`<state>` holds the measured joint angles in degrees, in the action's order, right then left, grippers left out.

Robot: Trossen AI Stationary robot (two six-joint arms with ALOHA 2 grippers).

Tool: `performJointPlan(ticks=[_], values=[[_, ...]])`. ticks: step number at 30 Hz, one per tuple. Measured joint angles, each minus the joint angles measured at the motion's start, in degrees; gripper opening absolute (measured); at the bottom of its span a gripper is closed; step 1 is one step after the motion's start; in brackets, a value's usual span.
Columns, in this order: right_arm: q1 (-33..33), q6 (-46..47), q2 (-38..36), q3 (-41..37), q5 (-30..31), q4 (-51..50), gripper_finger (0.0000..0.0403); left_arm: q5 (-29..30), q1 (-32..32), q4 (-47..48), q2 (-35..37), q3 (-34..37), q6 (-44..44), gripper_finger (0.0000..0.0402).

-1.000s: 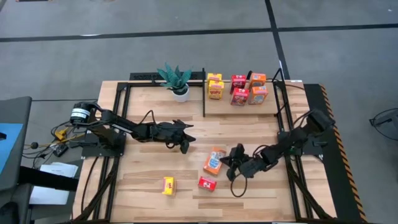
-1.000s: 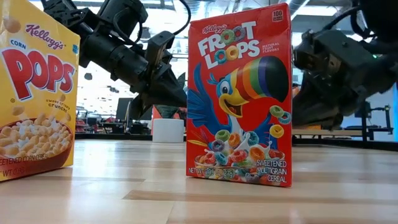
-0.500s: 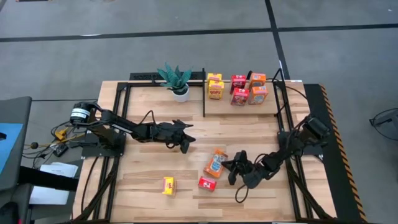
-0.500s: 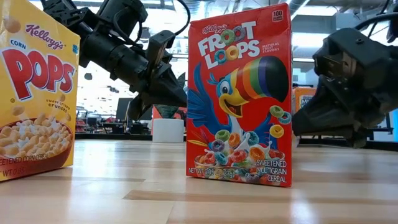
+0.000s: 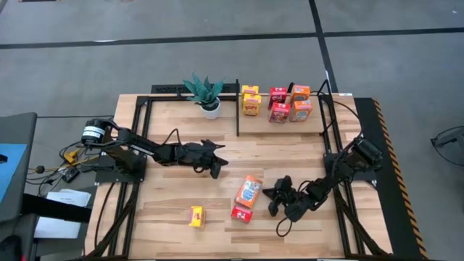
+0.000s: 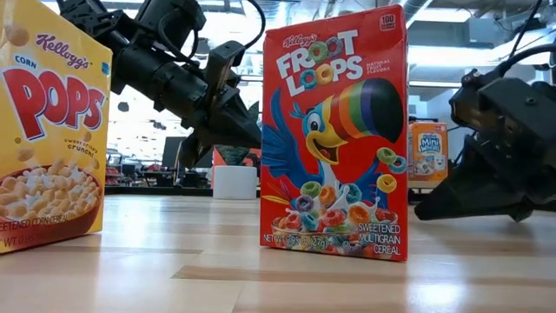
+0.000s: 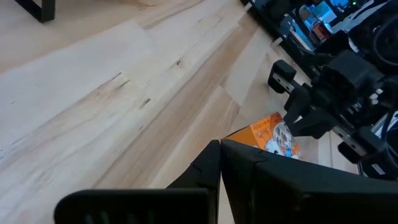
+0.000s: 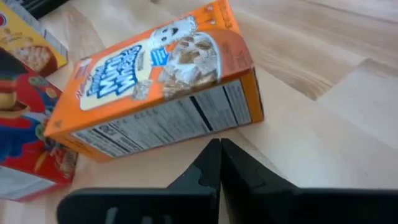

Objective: Stack cereal on shelf
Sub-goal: Put the orange cereal box on the shelf aligned with orange cereal boxes

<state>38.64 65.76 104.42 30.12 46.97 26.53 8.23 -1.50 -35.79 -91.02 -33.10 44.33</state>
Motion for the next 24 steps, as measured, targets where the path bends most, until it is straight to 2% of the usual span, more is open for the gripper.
performJointPlan(ticks=[5,8,12,16,21,24], values=[[-0.8,-1.3,0.0,0.0,-0.2,2.1,0.0033,-1.3,-0.5,-0.4,0.0,0.0,-0.2,0.0],[-1.4,-2.2,0.0,0.0,-0.1,2.5,0.0024,-5.1,-1.9,-6.2,0.0,0.0,-3.9,0.0],[-1.7,-2.6,0.0,0.0,-0.2,2.7,0.0014,-4.4,-3.7,-9.8,-2.2,0.0,-4.4,0.0],[-1.7,-2.6,0.0,0.0,-0.6,2.9,0.0021,-5.6,-4.0,-15.2,-9.9,-2.4,-1.6,0.0],[-1.7,-1.2,-0.1,0.0,-1.0,3.2,0.0039,-6.8,-4.6,-13.8,-19.7,-10.1,-1.1,0.0],[-1.7,-1.2,-0.1,0.1,-1.7,4.2,0.0038,-8.9,-4.4,-13.8,-23.0,-13.9,-1.1,0.0]])
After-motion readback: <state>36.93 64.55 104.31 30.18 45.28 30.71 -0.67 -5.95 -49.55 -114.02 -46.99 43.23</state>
